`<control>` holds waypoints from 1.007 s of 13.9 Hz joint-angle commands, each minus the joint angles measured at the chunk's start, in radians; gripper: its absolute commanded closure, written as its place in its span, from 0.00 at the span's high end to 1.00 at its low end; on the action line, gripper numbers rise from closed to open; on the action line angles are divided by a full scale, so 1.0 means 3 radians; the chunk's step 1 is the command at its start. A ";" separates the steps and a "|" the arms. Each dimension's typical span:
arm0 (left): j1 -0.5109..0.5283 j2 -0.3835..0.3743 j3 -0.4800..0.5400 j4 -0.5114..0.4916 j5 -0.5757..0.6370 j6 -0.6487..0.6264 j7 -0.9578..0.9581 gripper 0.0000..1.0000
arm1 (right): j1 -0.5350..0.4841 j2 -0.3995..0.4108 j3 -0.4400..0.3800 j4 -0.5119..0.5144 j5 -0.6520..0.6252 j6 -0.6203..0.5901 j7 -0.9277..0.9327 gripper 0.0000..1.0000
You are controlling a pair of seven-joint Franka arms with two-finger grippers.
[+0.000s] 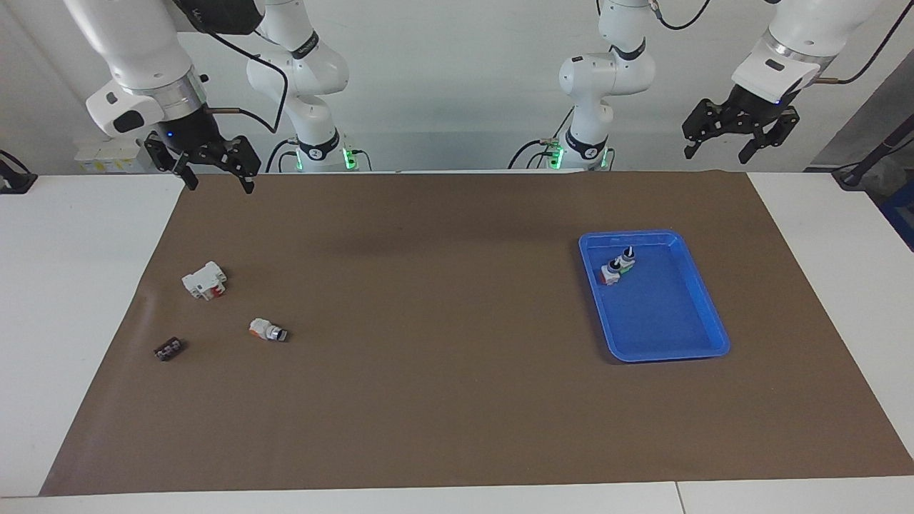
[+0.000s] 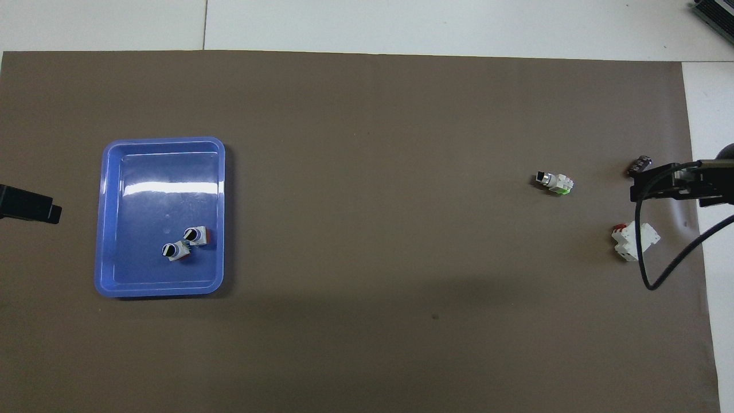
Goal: Turn and place switch with both arms
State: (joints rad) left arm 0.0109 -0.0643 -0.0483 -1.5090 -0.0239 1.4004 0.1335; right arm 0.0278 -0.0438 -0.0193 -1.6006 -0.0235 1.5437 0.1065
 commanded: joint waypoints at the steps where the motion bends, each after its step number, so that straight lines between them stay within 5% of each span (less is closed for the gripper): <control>1: 0.0056 -0.0011 -0.0054 0.0009 0.0018 0.0006 -0.0051 1.00 | -0.0042 -0.0110 0.0029 -0.0136 -0.0003 0.0059 0.0064 1.00; 14: -0.0144 -0.0036 0.0100 -0.0032 0.0013 0.0077 -0.0051 1.00 | -0.0042 -0.0110 0.0024 -0.0151 -0.0003 0.0136 0.0044 1.00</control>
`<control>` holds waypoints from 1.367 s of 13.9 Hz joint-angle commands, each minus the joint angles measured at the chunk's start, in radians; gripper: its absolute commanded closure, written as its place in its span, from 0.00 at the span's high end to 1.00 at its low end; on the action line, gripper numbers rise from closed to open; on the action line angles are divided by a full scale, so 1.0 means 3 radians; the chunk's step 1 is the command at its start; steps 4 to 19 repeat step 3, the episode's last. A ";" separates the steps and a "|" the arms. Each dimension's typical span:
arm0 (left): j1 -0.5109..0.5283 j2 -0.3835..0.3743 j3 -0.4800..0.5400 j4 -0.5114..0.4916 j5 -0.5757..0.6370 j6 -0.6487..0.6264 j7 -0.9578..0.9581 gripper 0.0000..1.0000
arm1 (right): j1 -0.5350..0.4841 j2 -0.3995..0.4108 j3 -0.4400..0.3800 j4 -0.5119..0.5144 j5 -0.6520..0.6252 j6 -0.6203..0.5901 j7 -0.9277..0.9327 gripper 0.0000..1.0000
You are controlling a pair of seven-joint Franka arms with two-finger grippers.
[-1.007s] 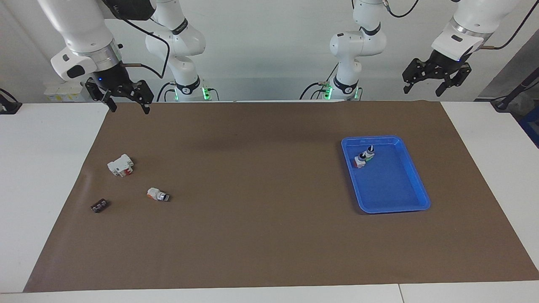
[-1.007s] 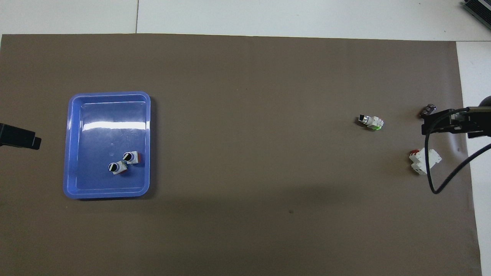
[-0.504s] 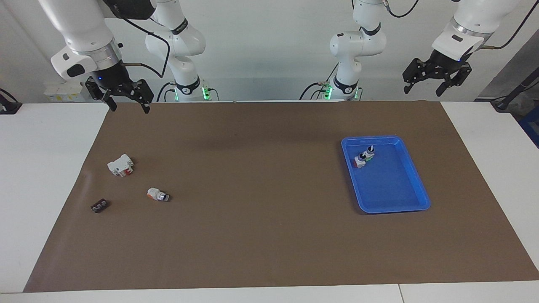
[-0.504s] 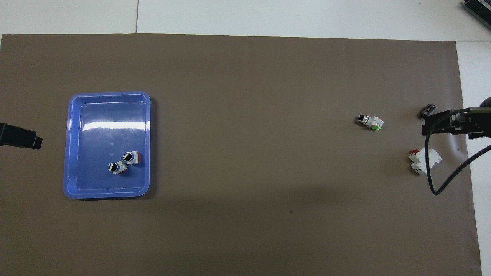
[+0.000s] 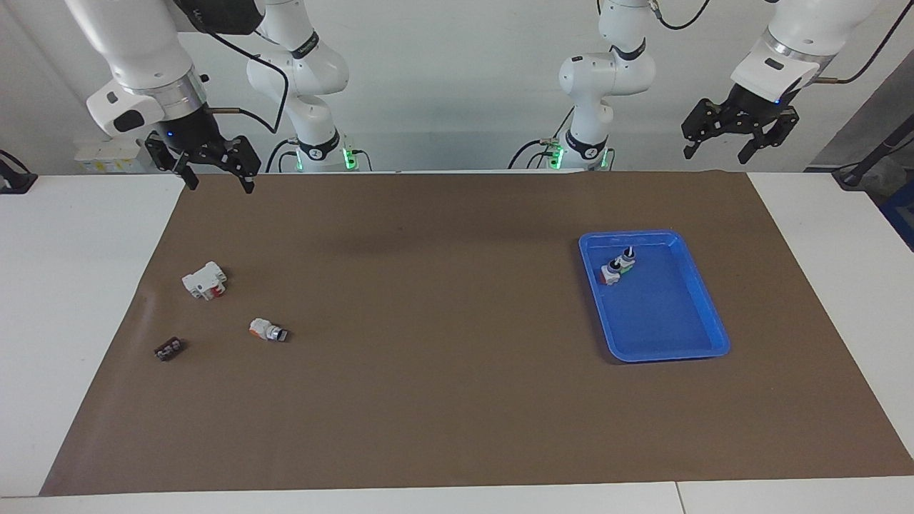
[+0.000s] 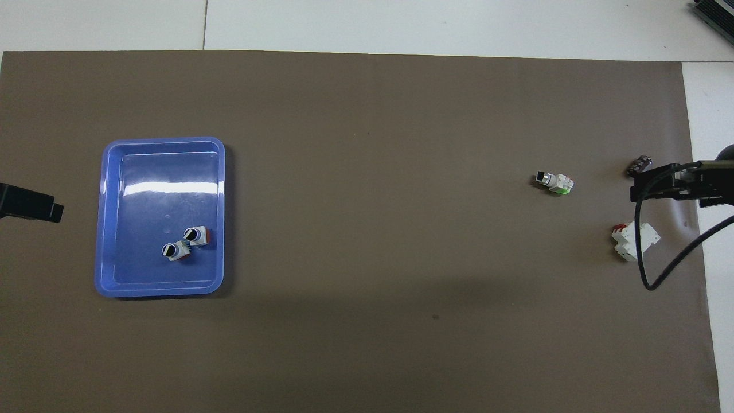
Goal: Turn and place switch with both arms
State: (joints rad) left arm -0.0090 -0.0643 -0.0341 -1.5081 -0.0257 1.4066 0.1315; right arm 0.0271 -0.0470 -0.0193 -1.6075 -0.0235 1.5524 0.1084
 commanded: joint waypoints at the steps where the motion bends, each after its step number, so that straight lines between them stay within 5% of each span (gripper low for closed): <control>1: -0.0103 -0.0036 0.0057 -0.0040 0.0019 0.0057 -0.0045 1.00 | -0.0044 -0.0099 0.0024 -0.0128 -0.0004 0.0112 0.0037 1.00; 19: -0.0113 -0.0041 0.0083 -0.0040 0.0019 0.0036 -0.0045 1.00 | -0.0039 -0.0099 0.0024 -0.0128 -0.0004 0.0118 0.0037 1.00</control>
